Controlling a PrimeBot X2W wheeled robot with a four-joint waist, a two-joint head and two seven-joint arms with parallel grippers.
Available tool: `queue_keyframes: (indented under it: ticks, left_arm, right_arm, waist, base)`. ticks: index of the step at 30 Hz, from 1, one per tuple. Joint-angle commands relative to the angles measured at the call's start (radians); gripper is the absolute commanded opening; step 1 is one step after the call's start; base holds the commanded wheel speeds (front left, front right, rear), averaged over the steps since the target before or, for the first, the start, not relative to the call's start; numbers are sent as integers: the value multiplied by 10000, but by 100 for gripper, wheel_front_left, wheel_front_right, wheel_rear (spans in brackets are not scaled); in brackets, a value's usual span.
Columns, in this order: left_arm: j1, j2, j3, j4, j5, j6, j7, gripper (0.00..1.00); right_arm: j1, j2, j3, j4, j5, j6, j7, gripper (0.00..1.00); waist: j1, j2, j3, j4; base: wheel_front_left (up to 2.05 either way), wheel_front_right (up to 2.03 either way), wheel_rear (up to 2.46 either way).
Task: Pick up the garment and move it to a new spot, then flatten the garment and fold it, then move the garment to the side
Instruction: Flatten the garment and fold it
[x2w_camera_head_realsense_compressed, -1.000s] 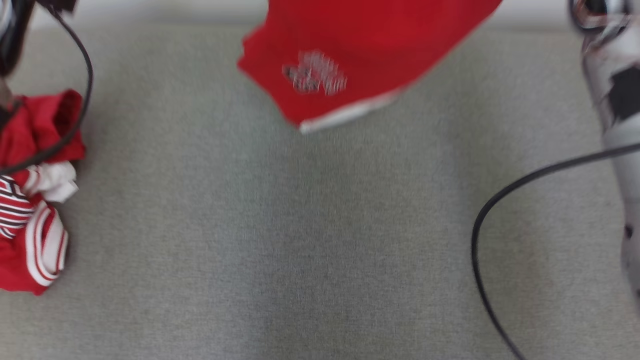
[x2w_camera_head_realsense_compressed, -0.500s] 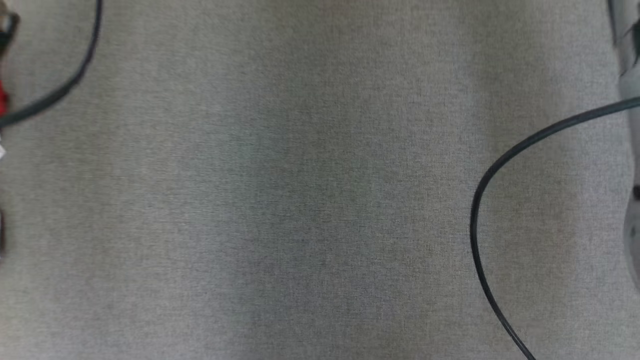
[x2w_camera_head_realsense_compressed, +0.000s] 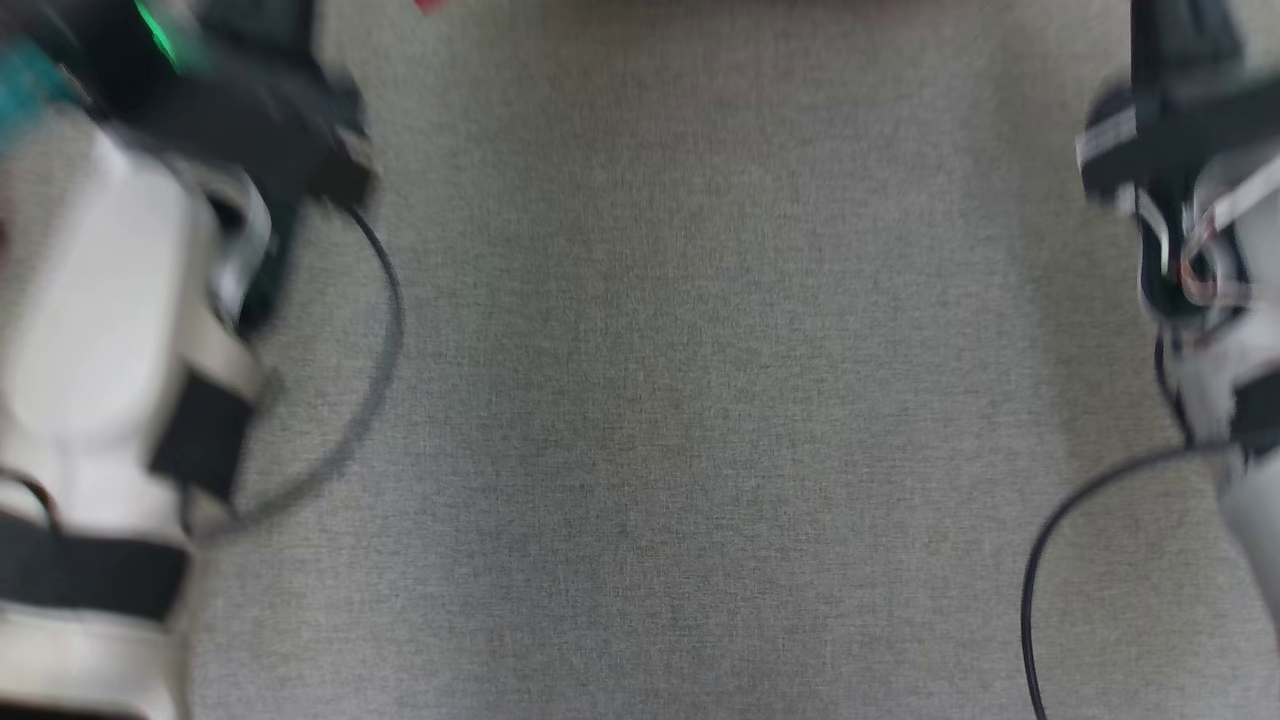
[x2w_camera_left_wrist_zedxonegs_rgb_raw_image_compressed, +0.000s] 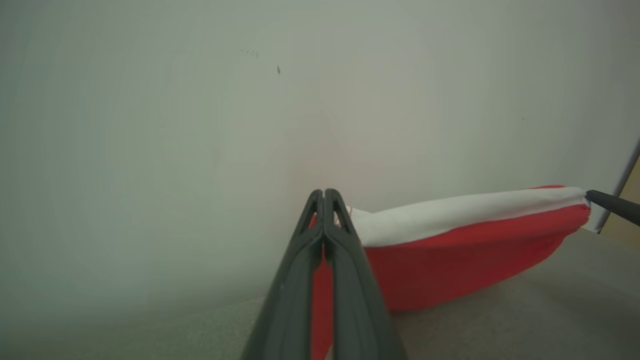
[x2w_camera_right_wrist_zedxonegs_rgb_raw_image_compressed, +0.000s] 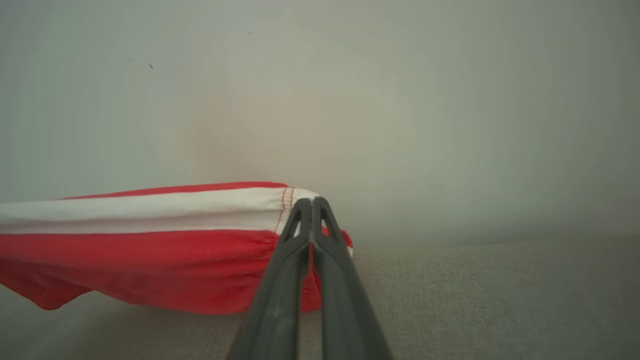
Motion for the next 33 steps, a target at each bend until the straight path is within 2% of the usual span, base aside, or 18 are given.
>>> queue_keyframes:
  ticks: [1,5,6,10,24,33]
  left_arm:
    - [586,-51,155,-125,-68,9,-45,0]
    - [2089,-283,282,-330,-185,6,-45,0]
    - [2839,-518,396,-320,-469,5,-45,0]
    - [4012,-734,274,-359,-897,4,-45,0]
    - [7534,-1171,693,-181,-966,3,-45,0]
    - [9195,-1361,965,-184,-816,2,-45,0]
  right_arm:
    - [546,-104,-68,-111,221,-7,-16,0]
    - [2039,21,-480,-648,429,-8,-19,0]
    - [2728,162,-425,-871,489,-7,-18,0]
    - [3720,267,170,-1199,749,-7,-18,0]
    - [6337,-285,1966,-1032,1885,-7,-16,0]
    - [7692,-423,2368,-1149,2407,-7,-18,0]
  waist:
    - [3,1,-520,107]
    - [3,1,-1214,189]
    - [3,1,-1549,208]
    - [3,1,-2285,241]
    - [3,1,-4729,538]
    - [3,1,-5421,654]
  base:
    - [0,0,0]
    - [0,0,0]
    - [0,0,0]
    - [0,0,0]
    - [0,0,0]
    - [0,0,0]
